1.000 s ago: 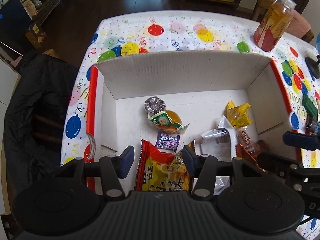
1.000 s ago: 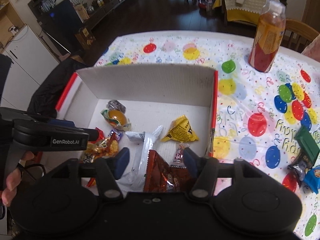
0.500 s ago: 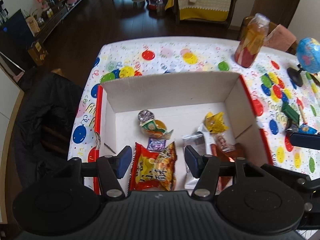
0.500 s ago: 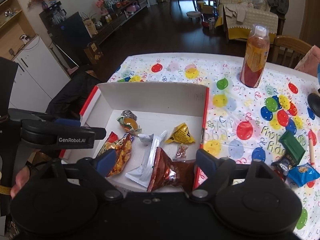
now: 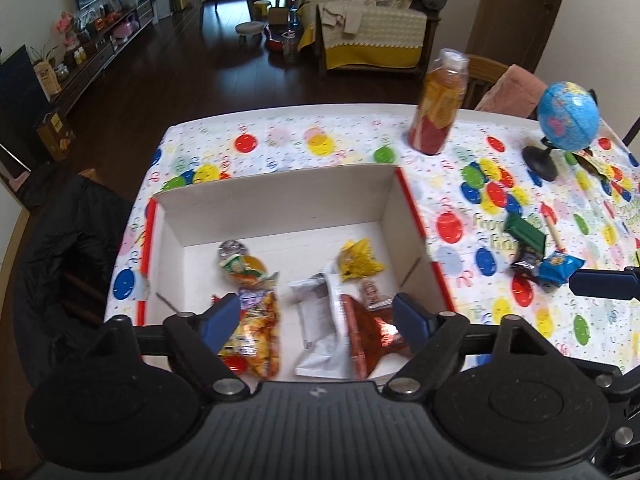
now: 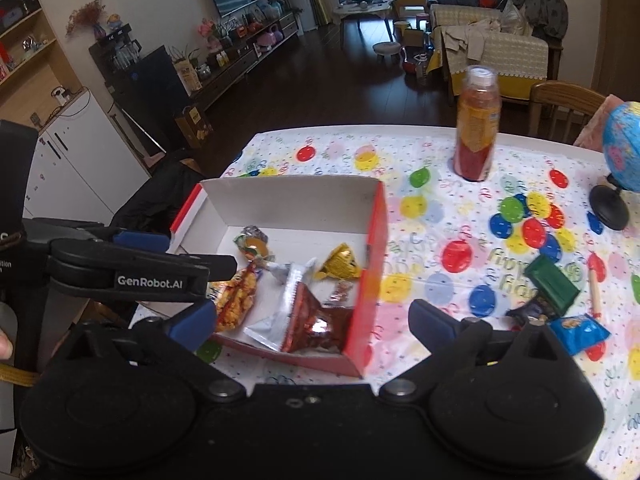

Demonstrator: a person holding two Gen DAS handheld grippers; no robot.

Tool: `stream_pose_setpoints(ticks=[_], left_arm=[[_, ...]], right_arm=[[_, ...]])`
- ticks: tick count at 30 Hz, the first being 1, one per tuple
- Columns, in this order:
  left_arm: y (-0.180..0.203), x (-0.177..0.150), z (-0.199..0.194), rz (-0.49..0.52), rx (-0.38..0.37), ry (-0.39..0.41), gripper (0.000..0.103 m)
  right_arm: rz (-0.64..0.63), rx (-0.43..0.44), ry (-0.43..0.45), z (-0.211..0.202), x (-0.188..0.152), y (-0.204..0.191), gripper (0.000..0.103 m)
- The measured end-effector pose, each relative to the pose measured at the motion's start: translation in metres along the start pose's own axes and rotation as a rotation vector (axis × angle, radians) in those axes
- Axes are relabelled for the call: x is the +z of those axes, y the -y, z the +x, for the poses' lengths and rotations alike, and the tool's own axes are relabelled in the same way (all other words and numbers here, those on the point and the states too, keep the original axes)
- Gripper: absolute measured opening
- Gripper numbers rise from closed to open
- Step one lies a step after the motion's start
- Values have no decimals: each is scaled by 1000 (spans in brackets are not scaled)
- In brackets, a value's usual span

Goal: Organize snacks
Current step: 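Move both tools back toward the blue and black bags on the table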

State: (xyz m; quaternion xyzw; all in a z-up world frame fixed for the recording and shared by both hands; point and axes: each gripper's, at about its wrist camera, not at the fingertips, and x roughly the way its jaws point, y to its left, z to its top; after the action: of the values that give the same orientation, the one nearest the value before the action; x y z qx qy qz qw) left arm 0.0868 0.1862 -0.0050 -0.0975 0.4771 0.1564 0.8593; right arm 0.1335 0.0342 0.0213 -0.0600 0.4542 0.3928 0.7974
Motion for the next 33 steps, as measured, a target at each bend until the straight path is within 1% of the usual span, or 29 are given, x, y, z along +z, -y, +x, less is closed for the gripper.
stream_pose_setpoints(ticks=[3,5,7,10,12,19,22,26,30,33], left_arm=[[18,1,1,9,-13,5,85],[32,1,3,17,-27,8,88],[47,1,5,23,-37,12,97],[70,3,12,33,-47,10,99],[86,4,17,39,-48,6,99],[144,9,40,56,-51,-8,99],[166,11,51,77,-45,-16,99],[193,16,69,106,-39,-29,99],[214,20,88,141,-27,-47,99],[228,23,103,167,-16,-66,98]], right_arm=[[7,5,13,-10,-6,18,103],[10,6,23,-18,-11,32,103],[11,6,37,-25,-16,47,103],[-2,-11,60,-36,-26,71,103],[5,-41,62,-41,-32,90,103],[65,-156,10,-50,-45,161,103],[123,-211,-1,-52,-48,191,102],[219,-251,-9,-51,-49,231,101],[318,-239,-27,-41,-46,261,100],[373,-246,-43,-30,-44,274,98]])
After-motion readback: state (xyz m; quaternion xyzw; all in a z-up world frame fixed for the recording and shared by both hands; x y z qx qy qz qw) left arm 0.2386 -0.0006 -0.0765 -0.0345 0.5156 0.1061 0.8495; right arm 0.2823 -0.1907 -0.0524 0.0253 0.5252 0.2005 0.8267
